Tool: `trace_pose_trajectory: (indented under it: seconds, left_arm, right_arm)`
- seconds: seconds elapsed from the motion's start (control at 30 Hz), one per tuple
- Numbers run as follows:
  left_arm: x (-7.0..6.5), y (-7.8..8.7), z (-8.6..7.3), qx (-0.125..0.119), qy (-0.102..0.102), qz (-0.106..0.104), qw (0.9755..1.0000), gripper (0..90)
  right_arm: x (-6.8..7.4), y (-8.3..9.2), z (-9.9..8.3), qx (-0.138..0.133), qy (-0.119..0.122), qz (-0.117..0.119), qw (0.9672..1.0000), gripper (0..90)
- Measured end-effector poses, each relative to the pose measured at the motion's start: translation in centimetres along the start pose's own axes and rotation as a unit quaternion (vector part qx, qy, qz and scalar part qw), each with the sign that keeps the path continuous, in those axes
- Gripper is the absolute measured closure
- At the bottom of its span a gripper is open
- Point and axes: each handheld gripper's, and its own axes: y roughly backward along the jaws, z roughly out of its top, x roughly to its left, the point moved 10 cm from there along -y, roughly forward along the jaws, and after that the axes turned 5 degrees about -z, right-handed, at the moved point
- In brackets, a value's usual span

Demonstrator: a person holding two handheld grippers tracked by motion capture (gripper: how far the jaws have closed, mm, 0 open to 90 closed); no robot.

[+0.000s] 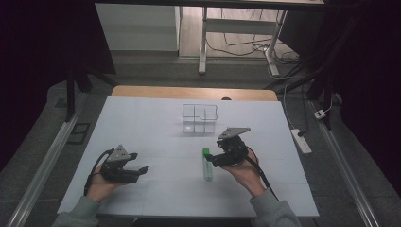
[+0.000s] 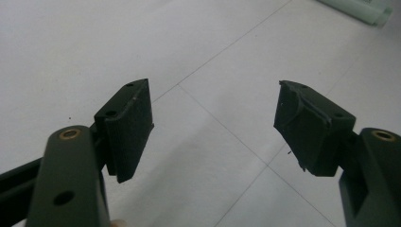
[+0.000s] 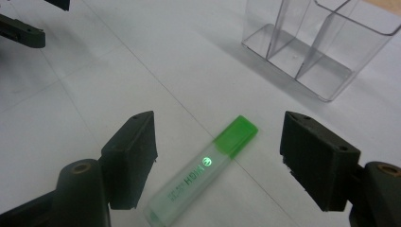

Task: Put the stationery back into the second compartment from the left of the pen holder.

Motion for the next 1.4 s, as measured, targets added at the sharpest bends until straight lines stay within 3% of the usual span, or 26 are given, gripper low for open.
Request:
trace_pose_trajectory:
  seconds: [0.57,1.4]
  left_arm:
    - [0.0,-0.1,-0.1,0.004,-0.002,0.001,1.0,28.0]
    - [-0.1,-0.4,-0.3,0.01,-0.009,0.0,0.9999,27.8]
  right_arm:
    - [-0.4,-2.8,-0.3,0.04,-0.025,-0.011,0.9988,27.1]
    - [-1.0,-7.2,-2.0,0.102,-0.054,-0.032,0.9927,29.1]
